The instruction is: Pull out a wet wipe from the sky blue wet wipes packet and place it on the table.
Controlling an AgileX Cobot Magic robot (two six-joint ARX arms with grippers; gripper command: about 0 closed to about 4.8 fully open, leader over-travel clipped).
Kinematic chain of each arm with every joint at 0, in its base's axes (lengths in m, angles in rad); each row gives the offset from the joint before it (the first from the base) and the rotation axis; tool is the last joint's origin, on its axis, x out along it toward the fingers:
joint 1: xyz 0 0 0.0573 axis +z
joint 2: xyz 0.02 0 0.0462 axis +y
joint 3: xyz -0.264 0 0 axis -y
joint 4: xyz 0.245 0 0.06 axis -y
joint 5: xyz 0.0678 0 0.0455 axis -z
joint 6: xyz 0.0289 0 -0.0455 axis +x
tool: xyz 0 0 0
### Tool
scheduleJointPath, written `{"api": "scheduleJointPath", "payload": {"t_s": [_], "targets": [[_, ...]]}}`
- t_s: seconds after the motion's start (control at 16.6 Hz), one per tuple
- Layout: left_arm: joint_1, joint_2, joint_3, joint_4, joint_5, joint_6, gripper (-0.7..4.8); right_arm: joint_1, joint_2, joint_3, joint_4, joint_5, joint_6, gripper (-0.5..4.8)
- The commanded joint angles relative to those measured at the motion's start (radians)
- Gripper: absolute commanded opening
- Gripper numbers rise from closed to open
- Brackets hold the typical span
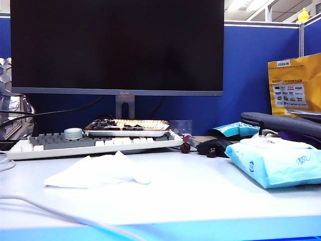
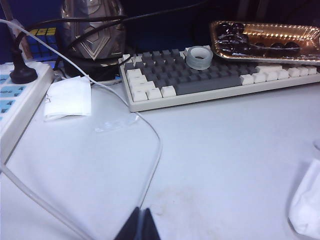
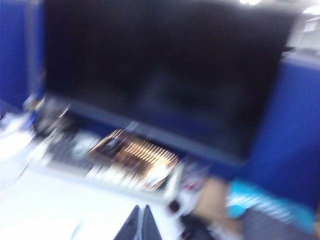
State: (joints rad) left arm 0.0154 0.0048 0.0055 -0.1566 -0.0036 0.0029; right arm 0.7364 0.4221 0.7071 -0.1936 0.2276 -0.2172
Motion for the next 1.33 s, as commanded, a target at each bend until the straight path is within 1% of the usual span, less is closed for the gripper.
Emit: {"api": "scheduleJointPath", "payload": {"t_s": [0.06, 0.3, 0.42, 0.91, 1.09, 1.27, 1.33], "targets": [[0.000, -0.003, 0.000, -0.013, 0.000, -0.003, -0.04, -0.008, -0.073, -0.174, 0.096, -0.022, 0.021, -0.01], [0.000, -0.003, 0.000, -0.013, 0.000, -0.003, -0.04, -0.053, -0.181, -0.417, 0.098, -0.029, 0.209, -0.01], [0.000, -0.003, 0.000, -0.013, 0.000, -0.003, -0.04, -0.063, -0.219, -0.485, 0.100, -0.042, 0.269, -0.01], [0.000, -0.003, 0.000, -0.013, 0.000, -0.003, -0.04, -0.079, -0.228, -0.620, 0.093, -0.060, 0.286, -0.01], [0.000, -0.003, 0.000, -0.013, 0.000, -0.003, -0.04, -0.148, -0.229, -0.669, 0.092, -0.110, 0.340, -0.01], [0.000, -0.003, 0.000, -0.013, 0.000, -0.003, -0.04, -0.219, -0.246, -0.692, 0.093, -0.188, 0.345, -0.01], [0.000, -0.003, 0.000, -0.013, 0.000, -0.003, -0.04, -0.263, -0.268, -0.693, 0.078, -0.204, 0.344, -0.01]]}}
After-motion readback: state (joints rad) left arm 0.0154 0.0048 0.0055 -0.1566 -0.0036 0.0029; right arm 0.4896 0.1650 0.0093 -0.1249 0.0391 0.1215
